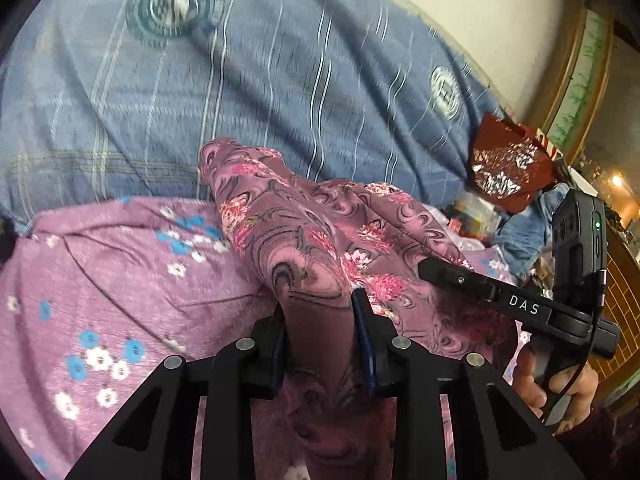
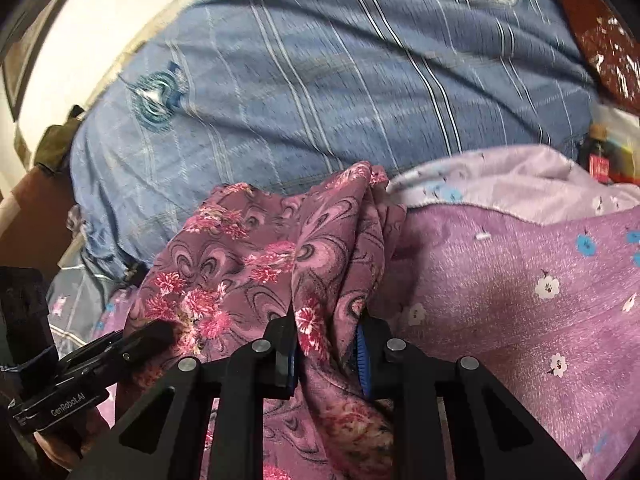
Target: Fold small clothes
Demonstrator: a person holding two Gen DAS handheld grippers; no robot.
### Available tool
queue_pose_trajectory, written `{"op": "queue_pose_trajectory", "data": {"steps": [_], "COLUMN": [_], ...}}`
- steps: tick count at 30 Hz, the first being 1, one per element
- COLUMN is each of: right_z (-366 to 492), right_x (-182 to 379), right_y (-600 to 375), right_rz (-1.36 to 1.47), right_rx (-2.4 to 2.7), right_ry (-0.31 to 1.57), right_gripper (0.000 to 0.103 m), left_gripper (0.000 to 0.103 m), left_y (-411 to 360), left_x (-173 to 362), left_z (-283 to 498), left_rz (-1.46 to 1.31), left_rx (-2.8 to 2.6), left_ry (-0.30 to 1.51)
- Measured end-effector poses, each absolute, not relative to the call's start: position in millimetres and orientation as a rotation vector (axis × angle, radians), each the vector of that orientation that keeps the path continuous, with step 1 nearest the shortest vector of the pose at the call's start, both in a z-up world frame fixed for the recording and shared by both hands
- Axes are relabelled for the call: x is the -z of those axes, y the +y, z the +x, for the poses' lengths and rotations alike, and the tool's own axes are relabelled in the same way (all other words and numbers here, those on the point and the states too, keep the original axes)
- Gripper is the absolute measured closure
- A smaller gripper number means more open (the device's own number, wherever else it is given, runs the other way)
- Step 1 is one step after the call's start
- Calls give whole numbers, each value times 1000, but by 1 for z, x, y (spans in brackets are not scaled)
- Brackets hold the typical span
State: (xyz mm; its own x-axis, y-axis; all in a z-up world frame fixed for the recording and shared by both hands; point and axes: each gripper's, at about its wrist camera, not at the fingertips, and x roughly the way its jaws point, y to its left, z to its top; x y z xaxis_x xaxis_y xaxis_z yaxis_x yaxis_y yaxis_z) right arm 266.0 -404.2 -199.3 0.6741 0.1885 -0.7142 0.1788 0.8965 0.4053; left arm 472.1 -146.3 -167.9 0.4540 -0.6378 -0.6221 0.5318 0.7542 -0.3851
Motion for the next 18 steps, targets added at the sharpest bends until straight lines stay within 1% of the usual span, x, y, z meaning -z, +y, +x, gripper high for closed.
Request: {"op": "queue_pose_trajectory", "data": {"steps": [3, 8, 13, 18], "right_z": [258, 248, 239, 232], "right_x": [183, 164, 165, 180], "right_y": [-392, -367, -337, -307], "right_rz": [486, 525, 542, 550], "right_rx": [-38, -90, -112, -132], "right_ry": [803, 776, 809, 878], "right_gripper": [81, 81, 81, 81], "left_gripper": [76, 76, 76, 76], "left_y": [-123, -88, -54, -32], "left_x": [149, 134, 127, 134], "left_z": [452, 425, 404, 385], "left_rz": [-127, -109, -99, -72], "left_rx": [722, 706, 687, 656], "left_ry": [795, 779, 808, 861]}}
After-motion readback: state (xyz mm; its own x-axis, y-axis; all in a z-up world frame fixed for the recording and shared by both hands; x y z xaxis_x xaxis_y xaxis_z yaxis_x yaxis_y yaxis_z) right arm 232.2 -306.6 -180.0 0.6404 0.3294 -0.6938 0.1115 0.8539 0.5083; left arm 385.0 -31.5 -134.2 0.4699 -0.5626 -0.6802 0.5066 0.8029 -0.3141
